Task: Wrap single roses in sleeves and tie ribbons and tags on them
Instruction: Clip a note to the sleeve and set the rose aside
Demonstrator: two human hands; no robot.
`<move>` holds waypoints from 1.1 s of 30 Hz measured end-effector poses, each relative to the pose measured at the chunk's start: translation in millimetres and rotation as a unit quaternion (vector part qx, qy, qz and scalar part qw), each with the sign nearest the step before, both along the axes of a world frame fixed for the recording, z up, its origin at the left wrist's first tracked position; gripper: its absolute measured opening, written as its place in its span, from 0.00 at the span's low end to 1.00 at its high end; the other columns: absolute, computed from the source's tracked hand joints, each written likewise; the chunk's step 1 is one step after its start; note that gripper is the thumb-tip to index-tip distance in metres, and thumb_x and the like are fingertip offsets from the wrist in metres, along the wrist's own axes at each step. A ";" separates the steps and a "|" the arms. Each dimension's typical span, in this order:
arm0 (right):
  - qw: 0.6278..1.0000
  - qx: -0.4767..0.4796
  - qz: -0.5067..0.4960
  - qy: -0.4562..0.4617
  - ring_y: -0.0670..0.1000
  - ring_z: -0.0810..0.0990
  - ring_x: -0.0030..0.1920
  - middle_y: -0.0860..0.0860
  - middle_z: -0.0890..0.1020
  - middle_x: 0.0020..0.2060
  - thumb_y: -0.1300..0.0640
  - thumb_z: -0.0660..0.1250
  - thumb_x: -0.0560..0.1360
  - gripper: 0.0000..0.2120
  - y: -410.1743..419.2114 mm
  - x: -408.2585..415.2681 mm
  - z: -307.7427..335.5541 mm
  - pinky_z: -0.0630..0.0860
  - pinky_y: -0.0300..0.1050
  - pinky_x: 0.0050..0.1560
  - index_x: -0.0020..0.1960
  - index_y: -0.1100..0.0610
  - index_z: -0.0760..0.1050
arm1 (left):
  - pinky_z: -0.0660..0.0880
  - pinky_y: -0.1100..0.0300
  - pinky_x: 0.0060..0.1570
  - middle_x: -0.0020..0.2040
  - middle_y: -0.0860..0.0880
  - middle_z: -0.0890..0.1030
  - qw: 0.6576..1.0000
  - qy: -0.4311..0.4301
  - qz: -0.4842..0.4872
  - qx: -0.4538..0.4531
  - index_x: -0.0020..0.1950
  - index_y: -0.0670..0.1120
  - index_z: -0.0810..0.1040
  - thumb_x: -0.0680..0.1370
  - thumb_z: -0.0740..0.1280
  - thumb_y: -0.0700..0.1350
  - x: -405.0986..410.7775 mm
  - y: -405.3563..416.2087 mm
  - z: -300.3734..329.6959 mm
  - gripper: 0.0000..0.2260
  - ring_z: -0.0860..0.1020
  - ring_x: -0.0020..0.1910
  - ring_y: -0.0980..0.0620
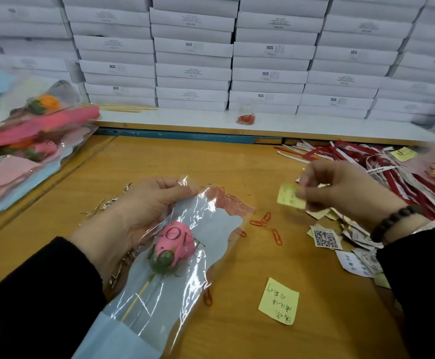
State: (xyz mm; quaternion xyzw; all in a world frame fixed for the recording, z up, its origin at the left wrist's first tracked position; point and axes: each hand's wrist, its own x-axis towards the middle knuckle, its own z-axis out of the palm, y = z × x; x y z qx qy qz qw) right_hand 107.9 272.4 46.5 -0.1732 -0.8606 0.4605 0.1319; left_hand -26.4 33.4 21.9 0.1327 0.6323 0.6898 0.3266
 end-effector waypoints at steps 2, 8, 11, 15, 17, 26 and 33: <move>0.990 -0.102 0.009 0.096 0.46 0.80 0.29 0.52 0.80 0.32 0.66 0.68 0.72 0.04 -13.4 -6.1 4.5 0.74 0.33 0.27 0.40 0.60 0.76 | 0.78 0.60 0.34 0.37 0.41 0.83 1.000 0.009 -0.012 -0.008 0.49 0.34 0.80 0.64 0.72 0.42 -0.5 0.5 -0.9 0.17 0.79 0.30 0.50; 0.972 -0.144 0.115 0.145 0.40 0.79 0.33 0.46 0.82 0.33 0.67 0.66 0.74 0.10 -79.4 -43.8 -0.3 0.74 0.30 0.33 0.41 0.54 0.80 | 0.78 0.64 0.29 0.37 0.42 0.84 0.999 0.031 -0.028 -0.008 0.38 0.40 0.84 0.61 0.72 0.42 5.3 4.7 0.8 0.09 0.81 0.29 0.51; 0.976 -0.103 0.127 0.147 0.41 0.79 0.35 0.48 0.79 0.35 0.67 0.66 0.74 0.09 -100.0 -62.9 -3.2 0.79 0.37 0.37 0.47 0.54 0.79 | 0.77 0.64 0.29 0.34 0.43 0.83 0.999 0.041 -0.021 -0.008 0.34 0.44 0.85 0.62 0.70 0.40 6.1 5.5 -0.2 0.04 0.81 0.28 0.51; 0.986 -0.028 0.089 0.138 0.47 0.75 0.32 0.51 0.78 0.38 0.66 0.67 0.74 0.16 -101.7 -77.9 -7.5 0.78 0.47 0.34 0.58 0.51 0.76 | 0.73 0.63 0.29 0.33 0.44 0.80 0.998 0.051 0.002 -0.036 0.38 0.40 0.83 0.70 0.68 0.49 8.7 7.1 2.2 0.11 0.76 0.27 0.52; 0.986 0.006 0.089 0.142 0.46 0.73 0.32 0.51 0.77 0.38 0.67 0.67 0.74 0.19 -98.0 -80.1 -11.2 0.75 0.40 0.35 0.61 0.51 0.74 | 0.69 0.62 0.30 0.31 0.45 0.77 0.994 0.076 0.044 -0.070 0.31 0.45 0.82 0.76 0.63 0.53 6.7 8.7 2.6 0.19 0.72 0.26 0.53; 0.989 0.062 0.066 0.116 0.42 0.74 0.34 0.46 0.77 0.34 0.58 0.69 0.74 0.06 -93.9 -78.5 -15.2 0.70 0.34 0.36 0.50 0.53 0.78 | 0.71 0.68 0.24 0.32 0.44 0.80 0.996 0.080 -0.014 -0.048 0.47 0.34 0.79 0.77 0.64 0.41 11.2 6.6 5.0 0.10 0.74 0.23 0.55; 0.995 -0.055 0.080 0.010 0.46 0.78 0.26 0.51 0.79 0.27 0.57 0.70 0.73 0.08 -89.0 -66.8 -9.8 0.76 0.39 0.27 0.37 0.59 0.76 | 0.74 0.67 0.28 0.34 0.44 0.82 0.993 0.104 -0.011 -0.050 0.41 0.40 0.81 0.77 0.64 0.40 8.3 6.9 2.9 0.09 0.77 0.27 0.54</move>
